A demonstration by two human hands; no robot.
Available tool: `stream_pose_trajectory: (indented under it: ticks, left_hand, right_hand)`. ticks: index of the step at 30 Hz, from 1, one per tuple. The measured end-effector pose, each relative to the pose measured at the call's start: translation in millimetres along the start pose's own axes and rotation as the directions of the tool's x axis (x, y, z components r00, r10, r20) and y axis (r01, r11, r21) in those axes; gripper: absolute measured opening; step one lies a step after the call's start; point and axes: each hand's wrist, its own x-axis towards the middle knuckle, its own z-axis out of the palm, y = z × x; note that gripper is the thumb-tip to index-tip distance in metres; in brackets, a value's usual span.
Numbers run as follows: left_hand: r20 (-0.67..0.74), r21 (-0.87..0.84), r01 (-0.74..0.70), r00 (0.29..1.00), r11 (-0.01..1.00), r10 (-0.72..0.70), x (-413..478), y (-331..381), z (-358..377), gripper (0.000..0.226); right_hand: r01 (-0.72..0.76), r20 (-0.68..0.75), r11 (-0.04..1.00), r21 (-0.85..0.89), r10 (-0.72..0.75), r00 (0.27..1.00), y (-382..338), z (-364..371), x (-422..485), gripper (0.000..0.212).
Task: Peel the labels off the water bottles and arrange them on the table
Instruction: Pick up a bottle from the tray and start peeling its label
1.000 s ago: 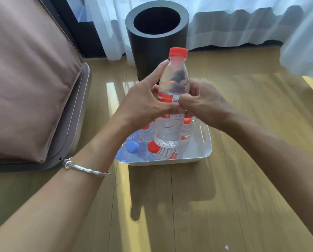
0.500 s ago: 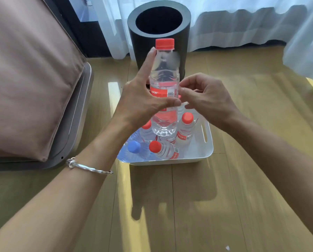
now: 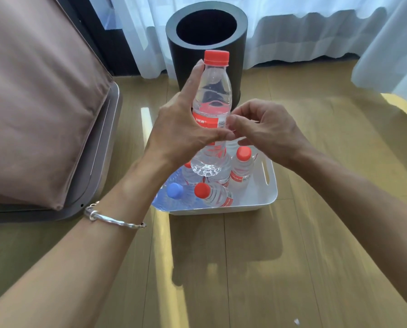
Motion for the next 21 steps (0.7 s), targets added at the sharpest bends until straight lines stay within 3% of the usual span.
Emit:
stream_pose_trajectory:
  ticks: [6, 11, 21]
  left_hand:
    - [-0.022, 0.096, 0.007, 1.000, 0.995, -0.005, -1, -1, 5, 0.127]
    - [0.039, 0.144, 0.014, 0.999, 0.990, -0.020, -3, -3, 8, 0.130]
    - [0.008, 0.113, 0.008, 1.000, 0.994, -0.009, -5, -5, 15, 0.116]
  right_hand:
    - [-0.004, -0.032, 0.992, -0.125, 0.000, 0.999, -2, 1, 2, 0.010]
    - [0.042, 0.001, 0.963, -0.267, -0.043, 0.999, -4, 3, 0, 0.013]
    - [-0.001, -0.101, 0.985, -0.171, -0.016, 0.995, 1, 12, -1, 0.017]
